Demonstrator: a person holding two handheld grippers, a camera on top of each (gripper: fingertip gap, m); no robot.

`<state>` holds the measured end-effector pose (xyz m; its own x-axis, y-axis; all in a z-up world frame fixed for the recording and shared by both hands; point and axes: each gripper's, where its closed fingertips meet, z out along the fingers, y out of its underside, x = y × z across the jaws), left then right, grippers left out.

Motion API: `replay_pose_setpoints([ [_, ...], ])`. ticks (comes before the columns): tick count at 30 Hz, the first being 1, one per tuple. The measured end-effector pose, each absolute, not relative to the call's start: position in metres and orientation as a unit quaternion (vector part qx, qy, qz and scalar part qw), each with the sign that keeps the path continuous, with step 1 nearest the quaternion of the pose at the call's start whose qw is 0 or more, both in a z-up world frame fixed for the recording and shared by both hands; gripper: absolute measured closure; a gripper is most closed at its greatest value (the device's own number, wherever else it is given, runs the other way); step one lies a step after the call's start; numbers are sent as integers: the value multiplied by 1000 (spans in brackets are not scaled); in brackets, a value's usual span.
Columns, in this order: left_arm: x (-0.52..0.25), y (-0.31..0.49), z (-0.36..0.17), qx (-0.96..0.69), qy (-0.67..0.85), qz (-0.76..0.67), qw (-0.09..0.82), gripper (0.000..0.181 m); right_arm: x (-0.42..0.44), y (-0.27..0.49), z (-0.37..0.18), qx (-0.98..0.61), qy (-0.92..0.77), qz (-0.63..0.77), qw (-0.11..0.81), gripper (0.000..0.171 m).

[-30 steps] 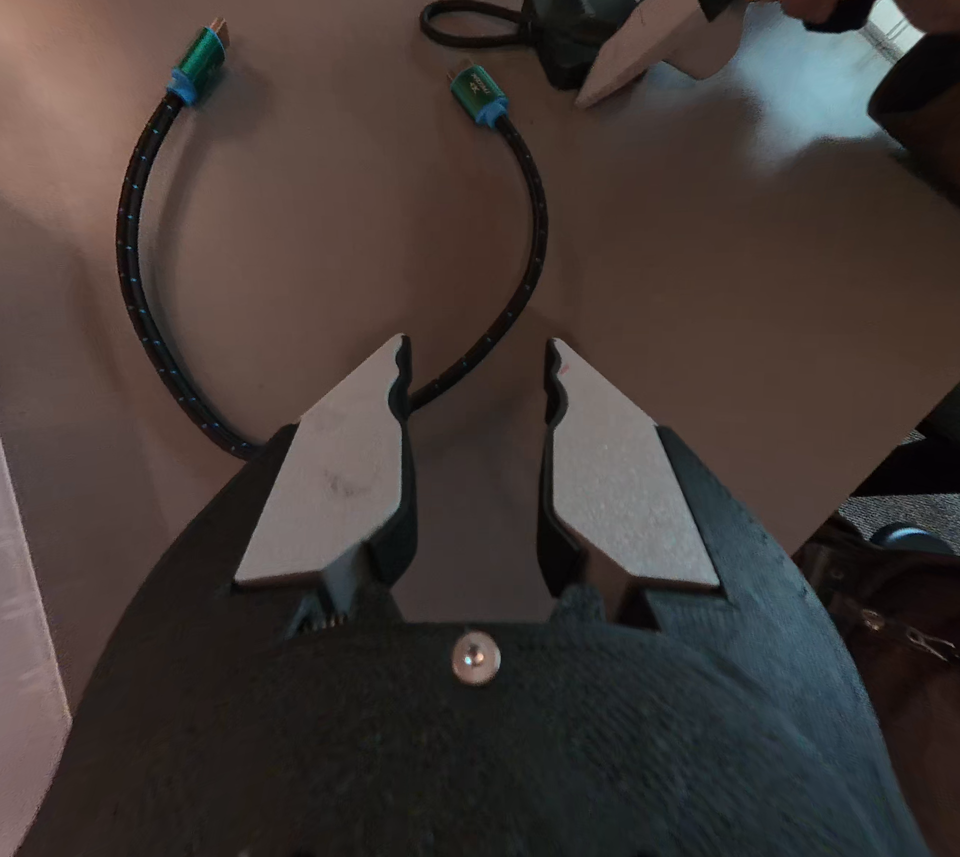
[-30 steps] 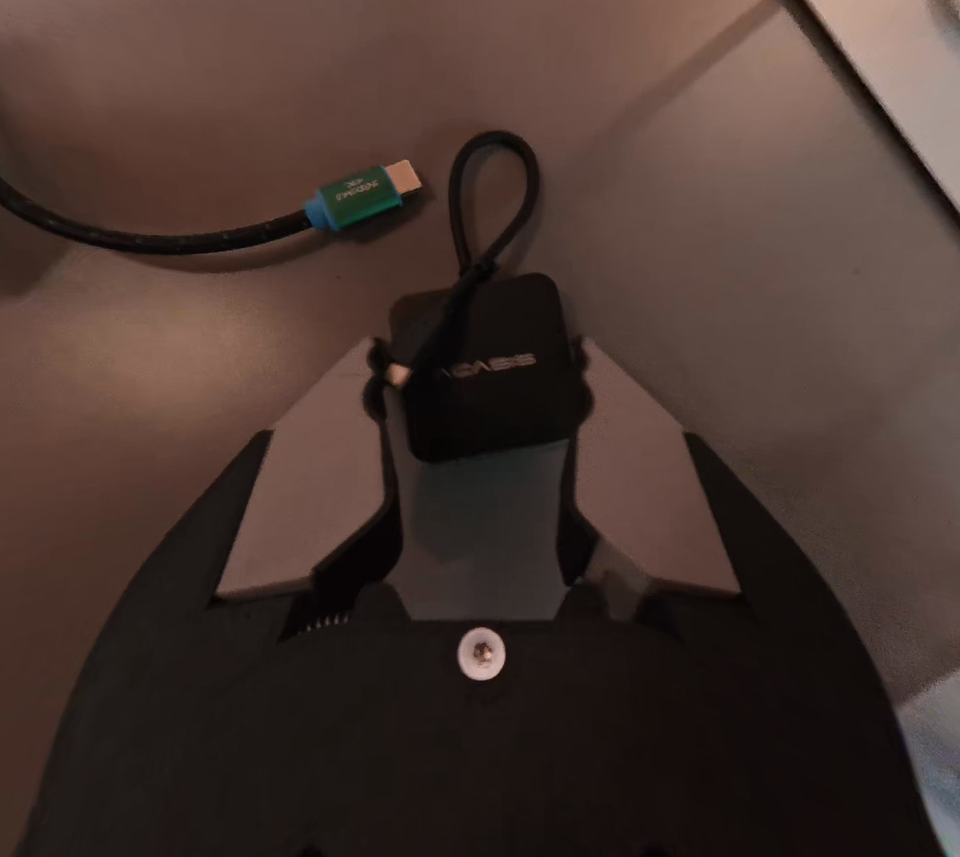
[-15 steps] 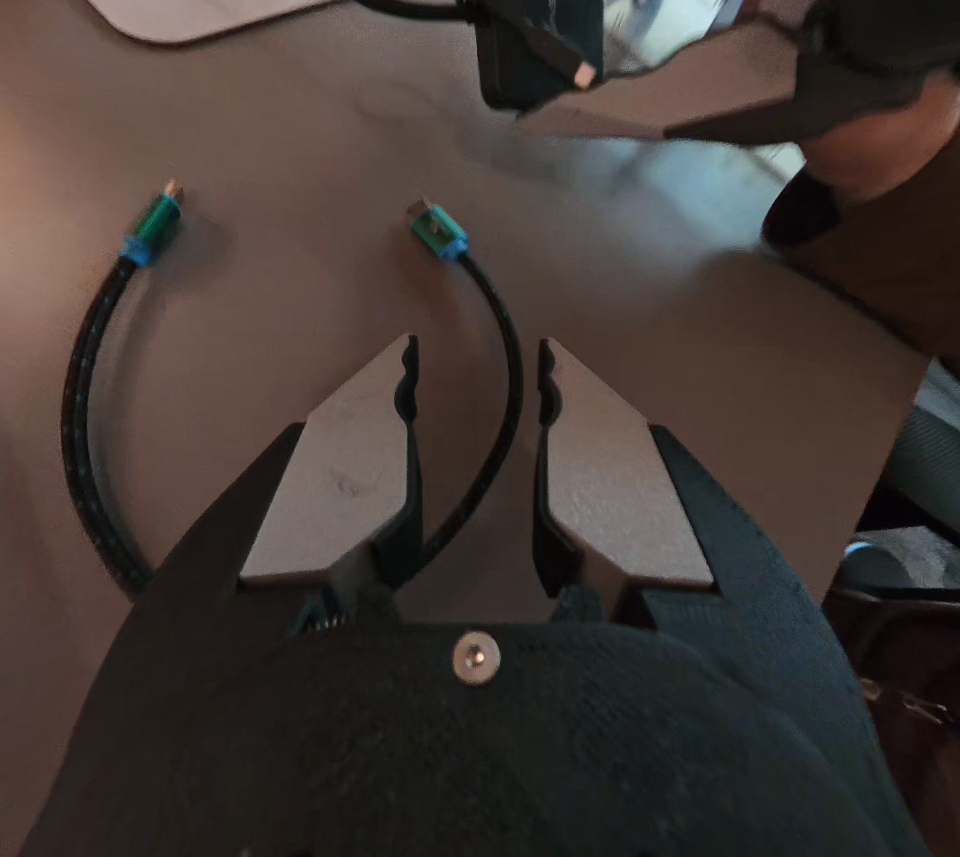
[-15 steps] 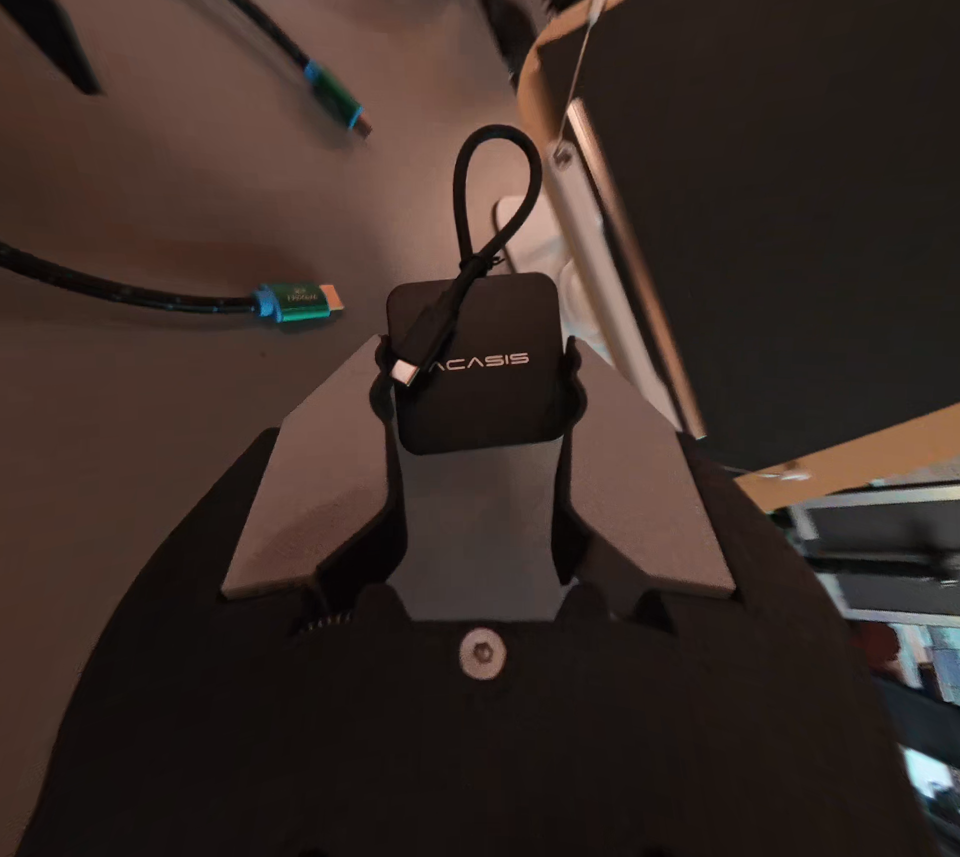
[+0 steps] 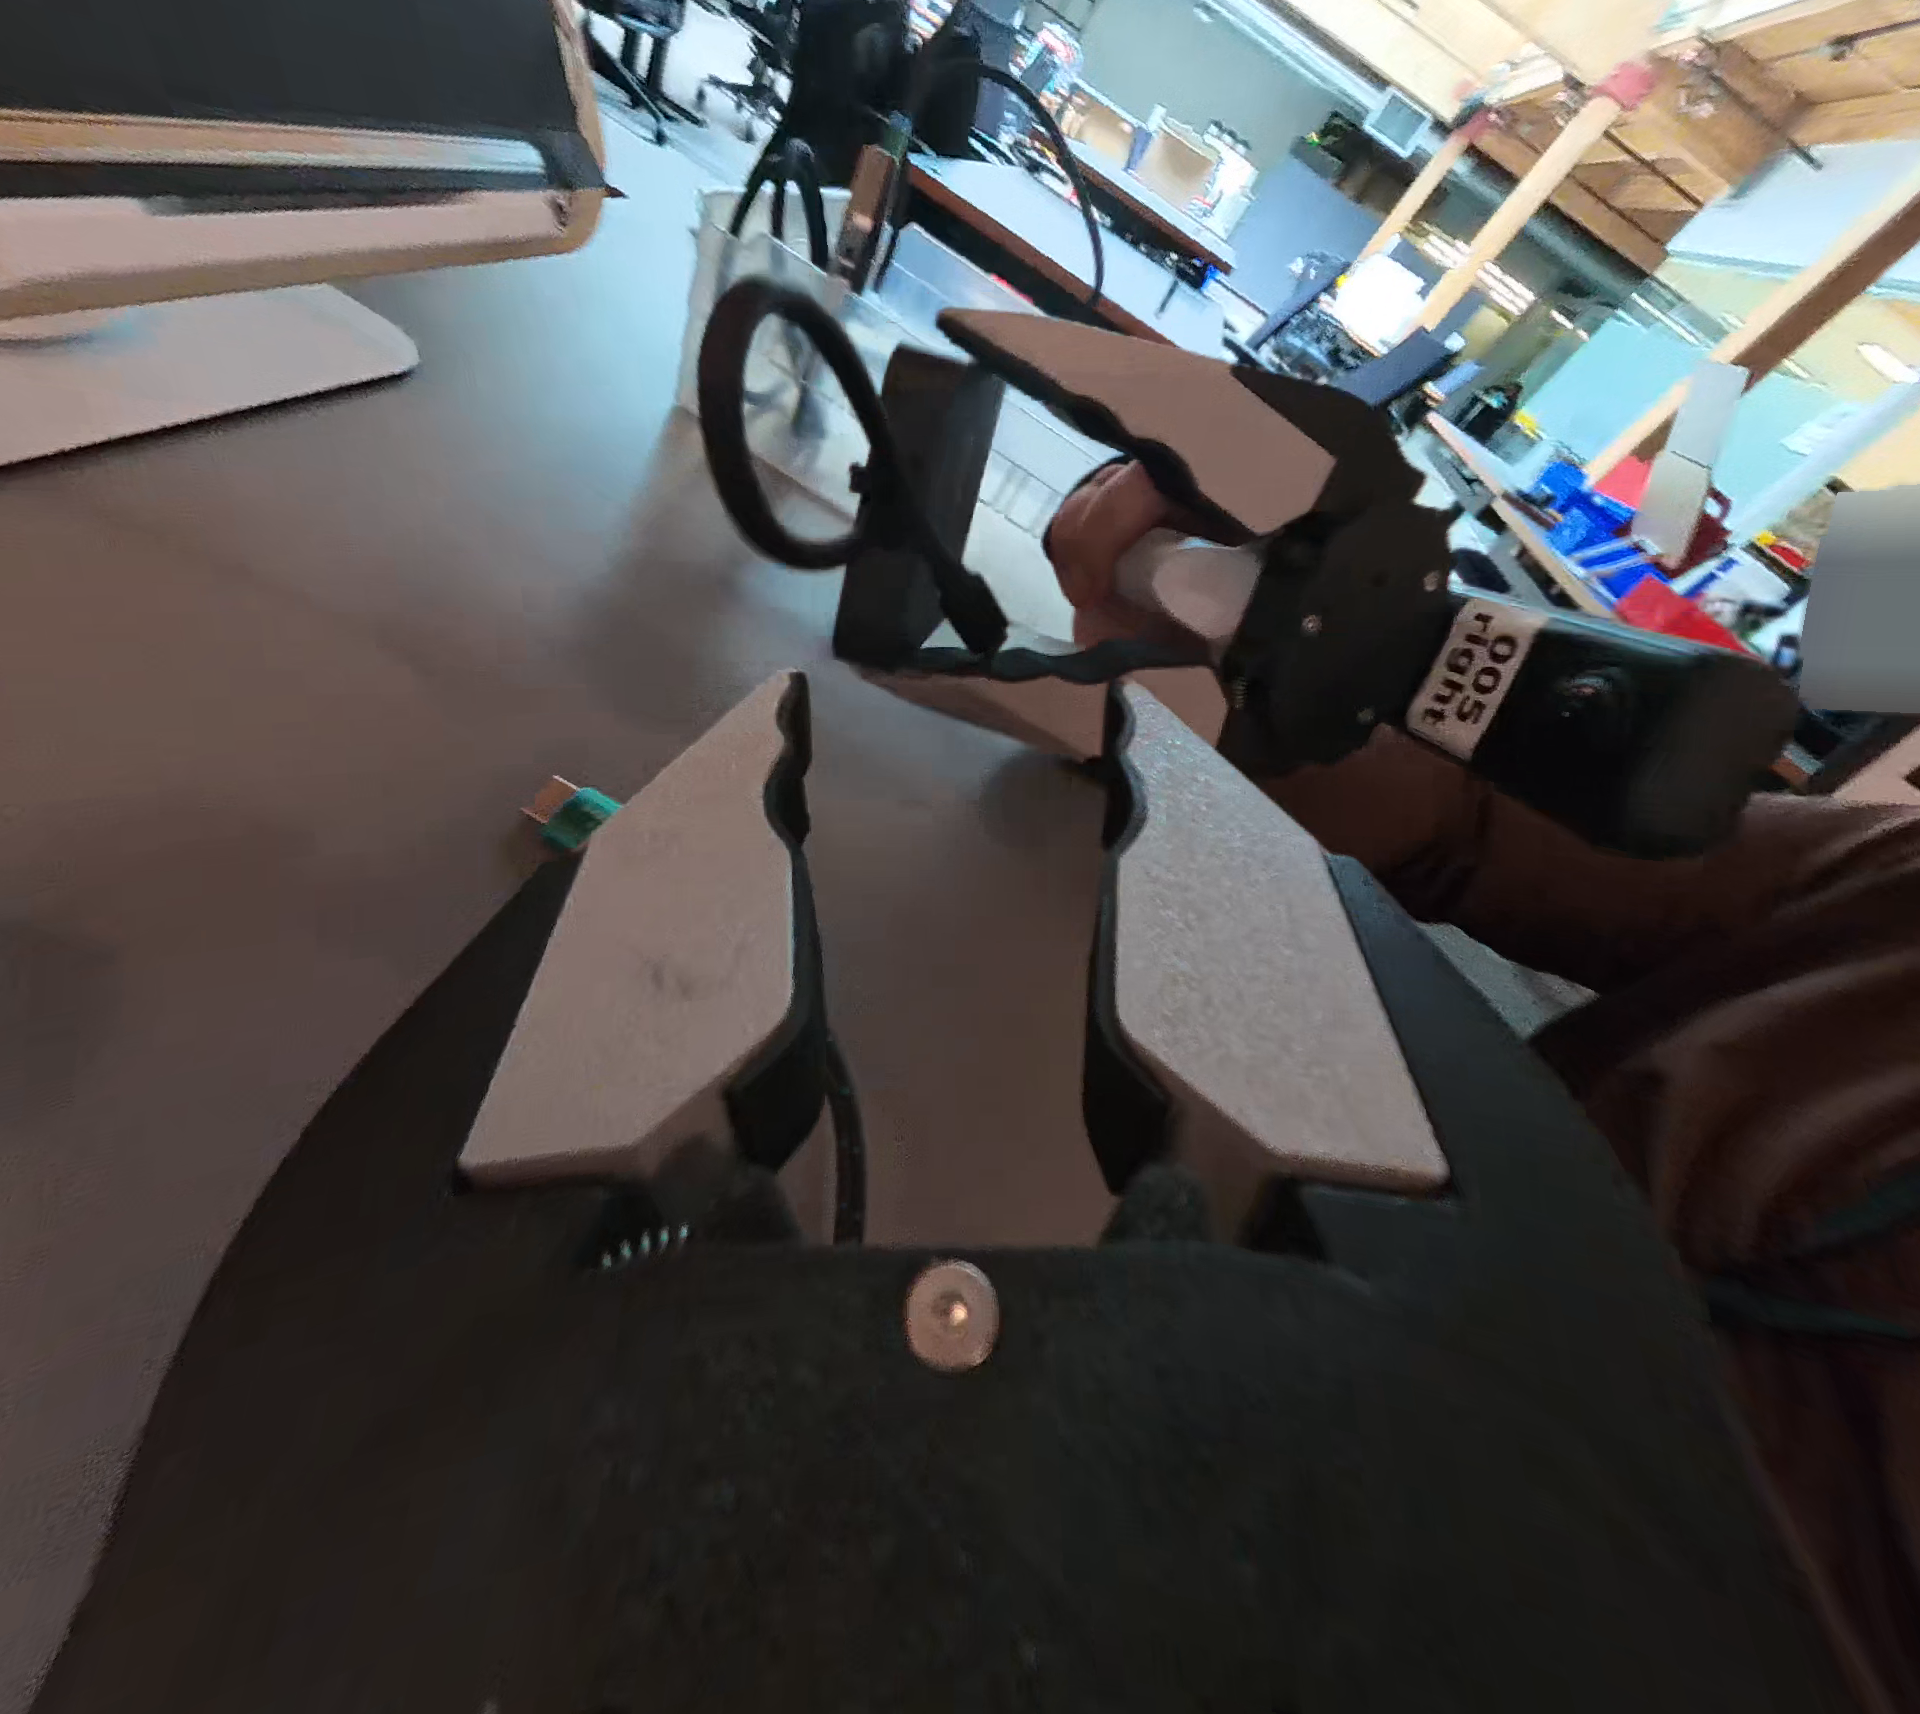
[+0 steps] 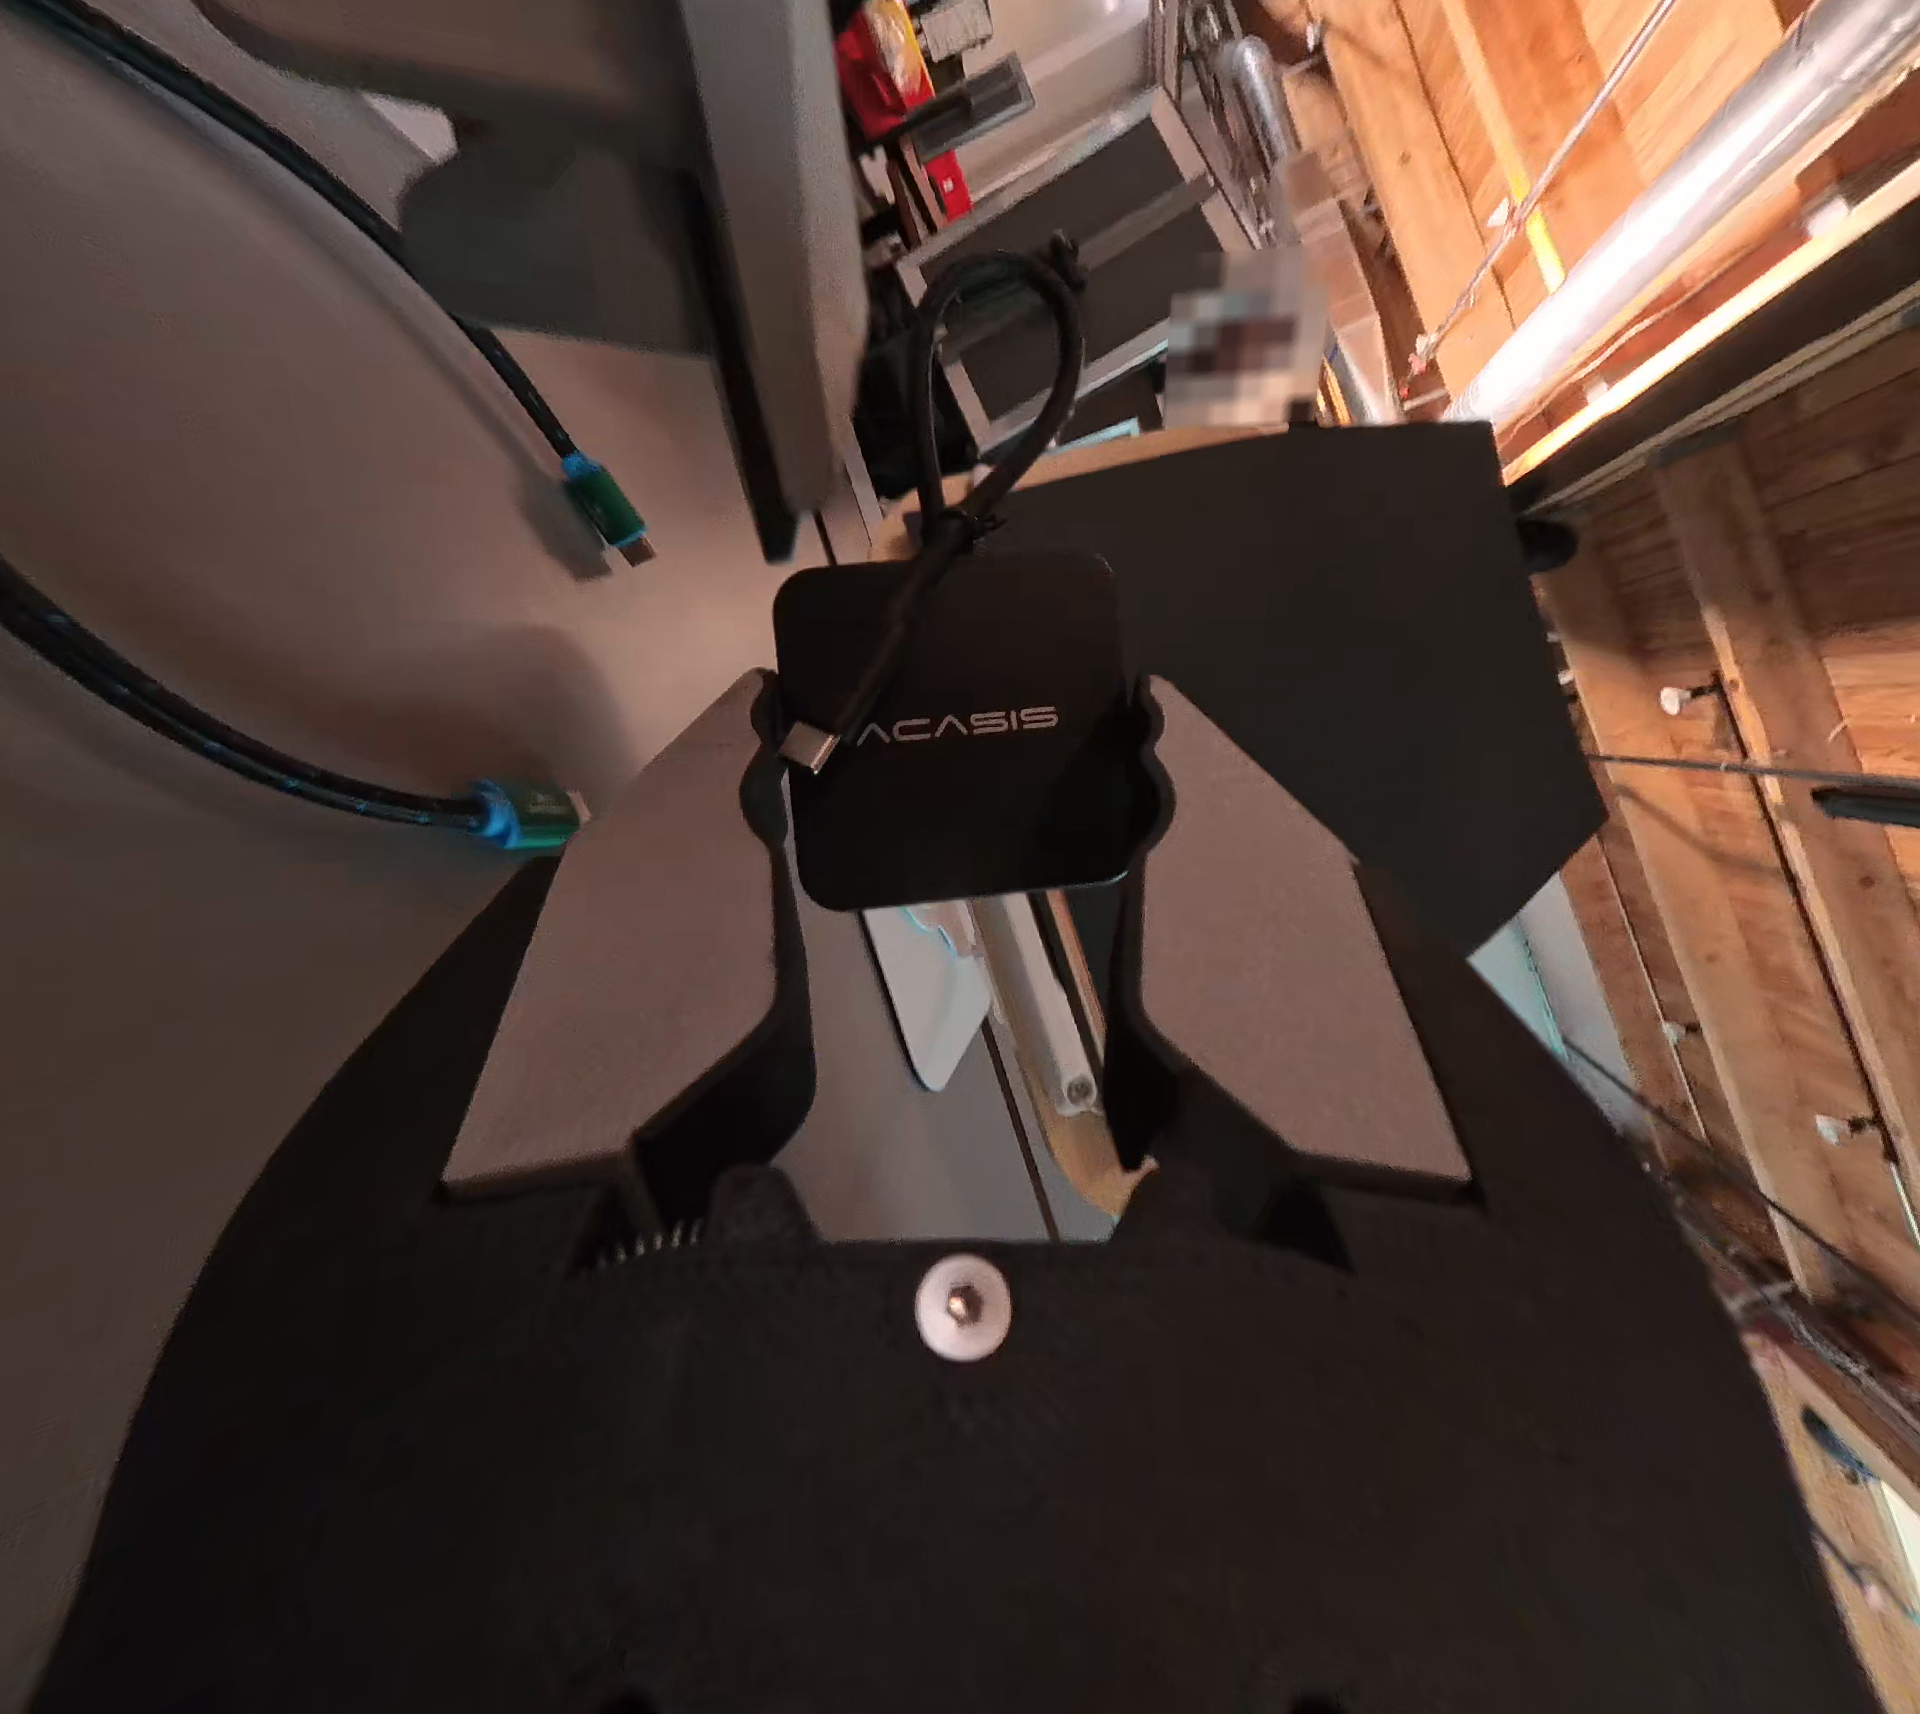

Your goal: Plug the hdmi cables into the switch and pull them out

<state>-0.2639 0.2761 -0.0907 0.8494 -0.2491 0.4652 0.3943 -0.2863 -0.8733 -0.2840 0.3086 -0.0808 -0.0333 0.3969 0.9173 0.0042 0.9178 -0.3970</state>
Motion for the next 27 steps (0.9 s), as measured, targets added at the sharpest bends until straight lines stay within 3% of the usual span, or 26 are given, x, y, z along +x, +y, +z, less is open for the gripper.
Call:
replay_pose_setpoints([
  [5, -258, 284, -95, -773, -29, -240, 586, 125, -278, 281, -85, -94, -706, 155, 685, 107],
  [8, -251, 282, -91, -766, -1, -251, 592, 157, -273, 268, -85, -73, -701, 166, 689, 107],
  [11, -252, 279, -93, -773, 24, -206, 599, 160, -274, 265, -88, -60, -700, 167, 692, 108],
  [17, -295, 274, -120, -815, 6, -21, 579, 166, -278, 269, -107, -107, -747, 263, 601, 139],
  [23, -267, 267, -112, -732, 107, -8, 672, 167, -278, 283, -109, -205, -761, 421, 450, 105],
  [25, -260, 267, -116, -745, 125, -24, 655, 166, -273, 279, -105, -199, -751, 467, 423, 112],
  [27, -257, 267, -118, -740, 132, -15, 659, 166, -264, 269, -106, -180, -759, 493, 386, 142],
])
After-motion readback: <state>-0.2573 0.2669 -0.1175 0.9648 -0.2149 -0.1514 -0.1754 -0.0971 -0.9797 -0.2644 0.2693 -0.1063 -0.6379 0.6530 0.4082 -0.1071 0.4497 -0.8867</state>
